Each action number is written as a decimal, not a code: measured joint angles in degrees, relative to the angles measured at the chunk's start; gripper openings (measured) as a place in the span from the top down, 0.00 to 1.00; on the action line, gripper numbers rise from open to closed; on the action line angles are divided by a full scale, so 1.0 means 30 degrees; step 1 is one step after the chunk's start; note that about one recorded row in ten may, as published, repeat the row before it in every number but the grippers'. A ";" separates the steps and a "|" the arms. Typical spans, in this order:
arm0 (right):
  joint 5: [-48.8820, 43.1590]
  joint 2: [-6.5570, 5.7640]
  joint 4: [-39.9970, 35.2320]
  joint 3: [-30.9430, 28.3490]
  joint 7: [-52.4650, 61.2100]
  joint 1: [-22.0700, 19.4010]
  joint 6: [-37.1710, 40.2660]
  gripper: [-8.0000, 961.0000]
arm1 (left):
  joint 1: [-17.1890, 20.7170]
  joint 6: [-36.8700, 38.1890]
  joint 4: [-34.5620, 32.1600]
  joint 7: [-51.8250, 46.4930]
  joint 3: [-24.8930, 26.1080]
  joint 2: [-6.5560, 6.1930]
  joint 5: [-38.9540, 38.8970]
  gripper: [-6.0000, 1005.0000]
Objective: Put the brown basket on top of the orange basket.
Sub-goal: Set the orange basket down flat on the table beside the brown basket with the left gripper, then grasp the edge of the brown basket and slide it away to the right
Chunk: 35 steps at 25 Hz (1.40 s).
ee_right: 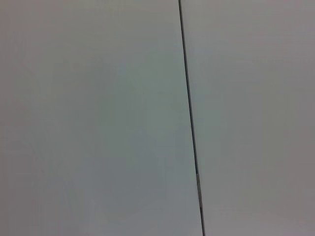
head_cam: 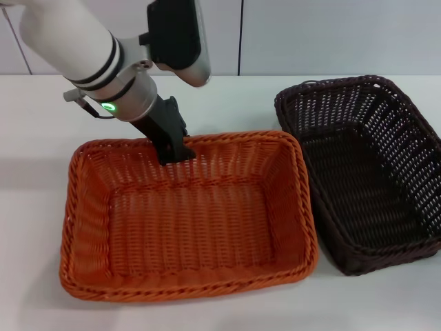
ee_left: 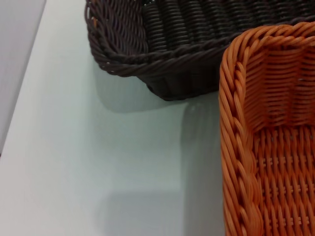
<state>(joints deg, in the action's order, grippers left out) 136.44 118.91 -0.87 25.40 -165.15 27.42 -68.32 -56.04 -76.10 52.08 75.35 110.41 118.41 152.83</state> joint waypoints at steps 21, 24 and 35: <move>0.0079 0.0000 -0.0037 -0.0185 -0.0004 0.0112 0.0119 0.26 | 0.0757 0.1291 0.1654 -0.1892 -0.2763 0.0001 -0.0911 0.65; 0.0078 0.0000 -0.0070 -0.0203 -0.0007 0.0118 0.0138 0.26 | 0.1487 0.1262 0.3260 -0.2218 -0.2898 -0.0048 -0.0864 0.59; 0.0107 0.0002 -0.0218 -0.0268 -0.0021 0.0156 0.0143 0.26 | 0.6831 0.3672 1.1484 -0.1893 -0.2604 -0.0138 -0.6499 0.16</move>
<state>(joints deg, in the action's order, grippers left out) 136.76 118.92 -1.53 24.60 -165.21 27.89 -67.89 -35.55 -65.09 86.54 69.67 102.60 118.00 133.34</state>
